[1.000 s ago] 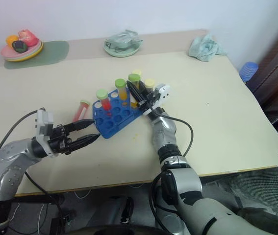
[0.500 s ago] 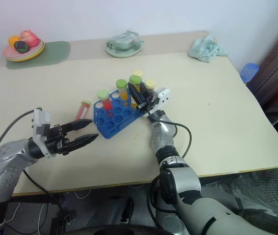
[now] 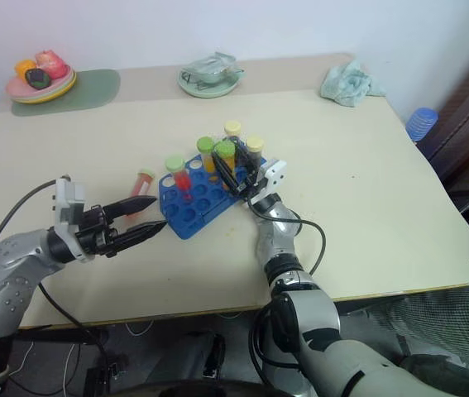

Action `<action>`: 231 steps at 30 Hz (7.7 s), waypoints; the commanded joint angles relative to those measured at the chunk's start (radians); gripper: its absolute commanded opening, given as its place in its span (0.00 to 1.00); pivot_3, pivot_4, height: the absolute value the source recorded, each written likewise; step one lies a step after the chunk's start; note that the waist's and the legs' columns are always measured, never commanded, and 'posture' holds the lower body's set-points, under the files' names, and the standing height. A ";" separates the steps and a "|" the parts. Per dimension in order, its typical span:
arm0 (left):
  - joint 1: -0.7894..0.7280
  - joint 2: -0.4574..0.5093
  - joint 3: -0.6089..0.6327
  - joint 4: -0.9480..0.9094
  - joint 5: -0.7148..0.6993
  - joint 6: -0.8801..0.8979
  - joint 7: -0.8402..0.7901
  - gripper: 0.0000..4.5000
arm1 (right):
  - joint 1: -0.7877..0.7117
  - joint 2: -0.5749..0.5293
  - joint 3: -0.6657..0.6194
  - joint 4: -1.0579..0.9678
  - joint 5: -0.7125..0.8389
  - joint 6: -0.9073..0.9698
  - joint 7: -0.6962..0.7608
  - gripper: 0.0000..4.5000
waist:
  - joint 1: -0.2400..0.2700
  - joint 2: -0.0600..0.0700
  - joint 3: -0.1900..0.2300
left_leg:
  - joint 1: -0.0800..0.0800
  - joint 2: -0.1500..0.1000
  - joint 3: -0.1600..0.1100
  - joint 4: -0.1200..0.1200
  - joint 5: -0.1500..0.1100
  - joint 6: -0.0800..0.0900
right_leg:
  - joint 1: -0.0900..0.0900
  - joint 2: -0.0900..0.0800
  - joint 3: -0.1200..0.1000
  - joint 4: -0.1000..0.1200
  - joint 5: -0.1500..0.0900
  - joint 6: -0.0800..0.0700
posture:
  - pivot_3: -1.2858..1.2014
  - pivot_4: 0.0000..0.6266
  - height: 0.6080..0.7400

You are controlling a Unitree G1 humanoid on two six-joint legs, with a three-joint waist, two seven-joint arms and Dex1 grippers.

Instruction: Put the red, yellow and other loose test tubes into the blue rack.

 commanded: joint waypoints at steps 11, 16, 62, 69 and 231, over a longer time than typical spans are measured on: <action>-0.123 -0.138 0.106 0.031 -0.020 0.049 0.387 0.72 | 0.220 -0.184 0.196 -0.700 -0.233 0.305 -0.256 0.99 | 0.002 0.001 0.001 | -0.001 0.000 0.000 0.001 0.001 -0.001 | -0.002 0.000 0.001 0.001 0.000 0.000 | 0.52 0.24 1.00; -0.181 -0.161 0.105 -0.016 0.000 0.142 0.604 0.72 | 0.357 -0.450 0.212 -1.141 -0.109 0.760 -0.169 0.99 | 0.023 0.000 0.001 | -0.002 0.000 0.001 0.001 0.000 -0.001 | -0.002 0.000 0.001 0.000 0.000 0.000 | 0.52 0.24 1.00; -1.019 -0.157 -0.037 0.823 0.393 1.073 0.842 0.19 | 0.043 -0.958 0.190 -1.252 0.164 1.342 0.207 1.00 | 0.038 -0.007 0.003 | -0.017 -0.001 0.000 0.007 0.000 -0.001 | -0.013 -0.003 -0.002 0.001 0.000 0.002 | 0.52 0.24 1.00; -0.574 -0.120 0.271 0.132 -0.010 0.897 0.379 0.19 | 0.125 -0.944 0.161 -1.291 0.189 1.341 0.186 1.00 | 0.025 -0.007 0.003 | -0.019 -0.001 0.001 0.007 0.000 -0.001 | -0.016 -0.003 -0.001 0.002 0.001 0.002 | 0.52 0.24 1.00; -0.401 -0.414 -0.286 0.652 0.388 -0.552 0.025 0.19 | 0.906 -0.927 -0.242 -1.828 0.431 1.418 -0.279 1.00 | 0.077 -0.006 -0.009 | 0.003 0.003 0.005 0.006 -0.005 0.008 | 0.013 0.000 -0.003 -0.017 0.006 0.005 | 0.52 0.24 1.00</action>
